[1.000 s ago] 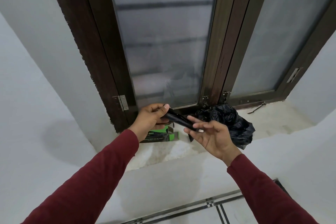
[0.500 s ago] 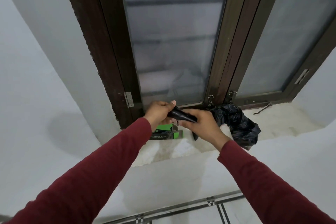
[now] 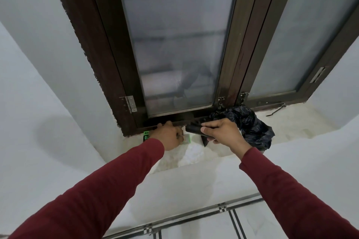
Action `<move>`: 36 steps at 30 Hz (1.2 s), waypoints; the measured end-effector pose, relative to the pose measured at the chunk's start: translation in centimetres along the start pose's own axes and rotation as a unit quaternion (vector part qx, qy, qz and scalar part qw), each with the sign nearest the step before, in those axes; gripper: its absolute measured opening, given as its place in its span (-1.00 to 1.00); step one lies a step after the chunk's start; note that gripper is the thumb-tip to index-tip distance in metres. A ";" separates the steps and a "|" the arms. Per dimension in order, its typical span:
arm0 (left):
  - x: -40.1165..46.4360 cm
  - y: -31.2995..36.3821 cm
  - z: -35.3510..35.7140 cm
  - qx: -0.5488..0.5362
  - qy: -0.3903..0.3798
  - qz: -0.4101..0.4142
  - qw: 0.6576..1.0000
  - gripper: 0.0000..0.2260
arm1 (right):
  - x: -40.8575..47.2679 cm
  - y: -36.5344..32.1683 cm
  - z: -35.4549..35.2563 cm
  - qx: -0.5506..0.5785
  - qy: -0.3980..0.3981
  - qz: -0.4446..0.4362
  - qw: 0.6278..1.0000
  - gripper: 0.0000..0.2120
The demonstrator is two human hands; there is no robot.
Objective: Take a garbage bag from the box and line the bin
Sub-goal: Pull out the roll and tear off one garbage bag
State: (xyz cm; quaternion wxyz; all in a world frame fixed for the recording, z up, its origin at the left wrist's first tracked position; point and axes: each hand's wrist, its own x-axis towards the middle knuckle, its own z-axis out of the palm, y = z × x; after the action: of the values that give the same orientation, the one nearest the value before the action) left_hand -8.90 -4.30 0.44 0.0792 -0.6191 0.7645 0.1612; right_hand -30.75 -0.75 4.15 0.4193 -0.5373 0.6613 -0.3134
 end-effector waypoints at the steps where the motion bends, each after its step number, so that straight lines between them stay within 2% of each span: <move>1: 0.0 0.0 0.0 -0.006 0.012 -0.009 1.000 -0.69 | 0.1 -0.1 0.0 -0.019 0.002 -0.012 1.000 -0.79; 4: 0.1 0.1 -0.1 -0.057 0.095 -0.034 0.993 -0.69 | 0.3 -0.4 0.1 -0.045 0.002 -0.033 0.998 -0.77; 7: -0.6 0.2 -0.9 -0.129 0.163 -0.039 0.977 -0.79 | 0.5 -1.2 0.2 -0.070 0.003 -0.058 0.996 -0.75; 10: -1.4 -0.1 -1.7 -0.254 0.211 -0.038 0.943 -0.92 | 0.5 -2.4 0.1 -0.108 0.017 -0.098 0.989 -0.73; 13: -2.2 -0.6 -2.3 -0.399 0.225 -0.044 0.888 -0.84 | 0.4 -3.9 0.3 -0.148 0.038 -0.158 0.976 -0.73; 15: -2.4 -1.0 -2.4 -0.444 0.209 -0.045 0.870 -0.71 | 0.5 -4.8 0.4 -0.181 0.049 -0.206 0.960 -0.73; 20: -3.0 -2.1 -1.8 -0.488 0.194 -0.027 0.851 -0.57 | 0.6 -5.6 1.4 -0.286 0.005 -0.261 0.922 -0.68; 22: -3.5 -2.5 -1.8 -0.498 0.188 -0.021 0.846 -0.49 | 0.6 -6.0 1.5 -0.291 -0.008 -0.272 0.917 -0.69; 27: -4.1 -3.4 -1.8 -0.502 0.175 -0.020 0.847 -0.38 | 1.2 -8.0 1.2 -0.245 -0.065 -0.214 0.943 -0.76; 30: -4.2 -4.0 -1.5 -0.498 0.179 -0.020 0.848 -0.39 | 1.6 -9.4 1.9 -0.274 -0.112 -0.167 0.940 -0.77; 33: -4.2 -4.3 -1.4 -0.503 0.173 -0.012 0.846 -0.40 | 1.8 -11.4 2.7 -0.362 -0.137 -0.166 0.907 -0.78; 36: -4.2 -4.4 -1.3 -0.501 0.168 -0.005 0.849 -0.38 | 1.3 -13.0 4.6 -0.473 -0.131 -0.198 0.848 -0.77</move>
State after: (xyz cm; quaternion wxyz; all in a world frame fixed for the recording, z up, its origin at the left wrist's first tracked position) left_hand -3.59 -1.72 2.31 -0.3710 -0.5960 0.5783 0.4156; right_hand -20.92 -4.79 13.05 0.1263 -0.8264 0.5477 0.0341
